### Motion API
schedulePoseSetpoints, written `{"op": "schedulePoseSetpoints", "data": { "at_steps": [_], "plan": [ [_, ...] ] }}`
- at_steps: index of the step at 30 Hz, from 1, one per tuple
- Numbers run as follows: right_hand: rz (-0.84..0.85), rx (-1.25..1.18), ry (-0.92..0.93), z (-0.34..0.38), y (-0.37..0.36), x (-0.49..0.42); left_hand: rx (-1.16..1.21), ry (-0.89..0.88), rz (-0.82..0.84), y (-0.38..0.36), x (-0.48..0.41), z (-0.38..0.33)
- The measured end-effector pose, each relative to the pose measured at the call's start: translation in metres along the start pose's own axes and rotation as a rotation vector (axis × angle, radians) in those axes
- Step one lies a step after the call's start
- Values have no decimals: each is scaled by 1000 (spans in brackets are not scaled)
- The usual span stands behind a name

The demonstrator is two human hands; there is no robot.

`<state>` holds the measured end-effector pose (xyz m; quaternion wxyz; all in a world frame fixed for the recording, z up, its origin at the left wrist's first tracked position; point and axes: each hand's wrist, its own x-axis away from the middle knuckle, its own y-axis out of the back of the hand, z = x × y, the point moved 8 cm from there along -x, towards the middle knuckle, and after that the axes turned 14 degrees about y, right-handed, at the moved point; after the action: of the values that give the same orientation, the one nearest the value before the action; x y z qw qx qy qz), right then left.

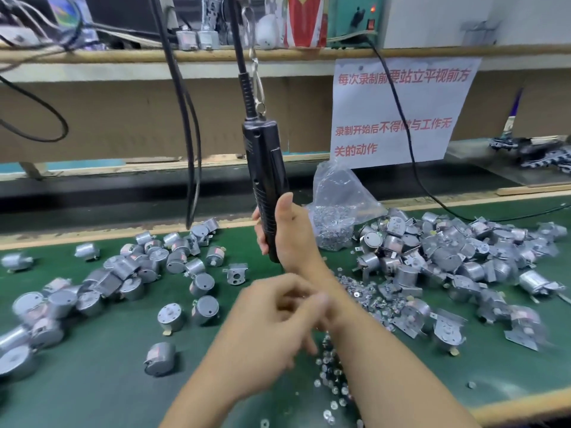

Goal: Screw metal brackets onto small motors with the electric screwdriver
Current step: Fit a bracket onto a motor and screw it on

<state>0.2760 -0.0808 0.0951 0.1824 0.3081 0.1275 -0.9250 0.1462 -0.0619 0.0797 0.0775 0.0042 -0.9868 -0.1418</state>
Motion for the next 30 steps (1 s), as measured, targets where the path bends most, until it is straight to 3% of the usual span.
{"op": "schedulePoseSetpoints", "data": {
  "at_steps": [4,9,11,14,22,24,30],
  "plan": [
    [25,22,29,2,-5,4,-292,74,-625,92,22,35],
    [23,34,16,2,-10,4,-564,219,-879,131,36,66],
    [28,34,21,2,-12,3,-685,329,-895,135,40,77],
    [53,58,8,0,-15,4,-671,450,-823,136,44,89],
    [65,-52,-73,-10,-8,4,-679,496,-714,127,55,93],
    [56,-101,-92,-13,-3,3,-676,439,-707,121,53,86],
    [19,-67,-107,-25,8,2,-473,22,-672,78,18,56]
  ]
}}
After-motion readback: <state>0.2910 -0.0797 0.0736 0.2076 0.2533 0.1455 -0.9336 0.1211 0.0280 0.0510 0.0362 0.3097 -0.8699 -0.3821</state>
